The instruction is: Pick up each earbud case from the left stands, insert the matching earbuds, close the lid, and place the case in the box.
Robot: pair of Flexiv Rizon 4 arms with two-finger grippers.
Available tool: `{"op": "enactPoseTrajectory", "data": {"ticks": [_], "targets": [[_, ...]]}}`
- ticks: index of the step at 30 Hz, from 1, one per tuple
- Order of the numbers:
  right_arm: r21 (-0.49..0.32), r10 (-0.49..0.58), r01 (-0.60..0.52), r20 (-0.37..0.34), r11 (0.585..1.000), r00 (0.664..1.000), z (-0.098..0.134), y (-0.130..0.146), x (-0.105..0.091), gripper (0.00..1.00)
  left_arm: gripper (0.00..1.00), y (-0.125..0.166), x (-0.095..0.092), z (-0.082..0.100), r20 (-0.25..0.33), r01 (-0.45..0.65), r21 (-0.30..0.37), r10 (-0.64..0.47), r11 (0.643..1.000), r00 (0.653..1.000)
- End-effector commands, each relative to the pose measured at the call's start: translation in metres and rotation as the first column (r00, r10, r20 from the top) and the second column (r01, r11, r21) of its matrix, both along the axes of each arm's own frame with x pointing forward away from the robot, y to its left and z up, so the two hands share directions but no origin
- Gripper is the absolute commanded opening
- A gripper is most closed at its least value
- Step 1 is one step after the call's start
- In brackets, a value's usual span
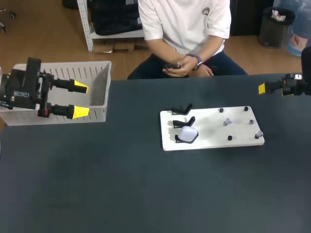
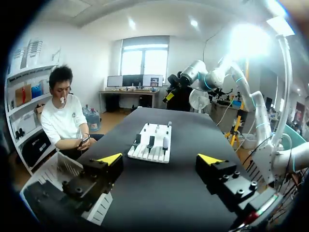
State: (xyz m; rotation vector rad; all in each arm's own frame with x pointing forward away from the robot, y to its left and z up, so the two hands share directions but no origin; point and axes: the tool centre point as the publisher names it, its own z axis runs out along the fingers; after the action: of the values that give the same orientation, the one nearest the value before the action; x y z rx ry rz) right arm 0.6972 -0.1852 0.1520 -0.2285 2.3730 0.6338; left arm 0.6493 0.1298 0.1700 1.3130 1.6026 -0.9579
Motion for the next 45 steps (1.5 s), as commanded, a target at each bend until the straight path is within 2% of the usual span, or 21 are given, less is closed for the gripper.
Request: {"op": "enactPoseTrajectory", "data": {"ticks": [1, 5, 7, 8, 14, 19, 28, 36, 45], "targets": [[0.000, 0.002, -0.002, 0.000, 1.000, 1.000, -0.001, 0.000, 0.001, 1.00, 1.00, -0.028, -0.012, -0.005, 0.035, -0.065, 0.008, 0.065, 0.998, 0.997], [0.000, 0.002, -0.002, 0.000, 1.000, 1.000, -0.001, 0.000, 0.001, 1.00, 1.00, -0.058, -0.023, -0.012, 0.012, -0.082, 0.064, 0.082, 0.995, 0.997], [0.000, 0.002, -0.002, 0.000, 1.000, 1.000, -0.001, 0.000, 0.001, 1.00, 1.00, -0.070, -0.026, -0.017, 0.005, -0.089, 0.053, 0.089, 0.995, 0.996], [0.000, 0.002, -0.002, 0.000, 1.000, 1.000, -0.001, 0.000, 0.001, 1.00, 1.00, -0.078, -0.028, -0.022, 0.004, -0.082, 0.074, 0.082, 0.994, 0.997], [0.000, 0.002, -0.002, 0.000, 1.000, 1.000, -0.001, 0.000, 0.001, 1.00, 1.00, -0.119, -0.028, -0.051, -0.020, -0.070, 0.100, 0.072, 0.993, 0.997], [0.000, 0.002, -0.002, 0.000, 1.000, 1.000, -0.001, 0.000, 0.001, 1.00, 1.00, -0.148, -0.027, -0.067, -0.017, -0.026, 0.113, 0.028, 0.993, 0.999], [0.000, 0.002, -0.002, 0.000, 1.000, 1.000, -0.001, 0.000, 0.001, 1.00, 1.00, -0.182, -0.017, -0.089, -0.031, 0.009, 0.110, -0.006, 0.994, 1.000], [0.000, 0.002, -0.002, 0.000, 1.000, 1.000, -0.001, 0.000, 0.001, 1.00, 1.00, -0.208, -0.013, -0.105, -0.011, 0.034, 0.151, -0.032, 0.988, 0.999], [0.000, 0.002, -0.002, 0.000, 1.000, 1.000, -0.001, 0.000, 0.001, 1.00, 1.00, -0.224, -0.001, -0.122, -0.014, 0.051, 0.163, -0.049, 0.985, 0.999]]}}
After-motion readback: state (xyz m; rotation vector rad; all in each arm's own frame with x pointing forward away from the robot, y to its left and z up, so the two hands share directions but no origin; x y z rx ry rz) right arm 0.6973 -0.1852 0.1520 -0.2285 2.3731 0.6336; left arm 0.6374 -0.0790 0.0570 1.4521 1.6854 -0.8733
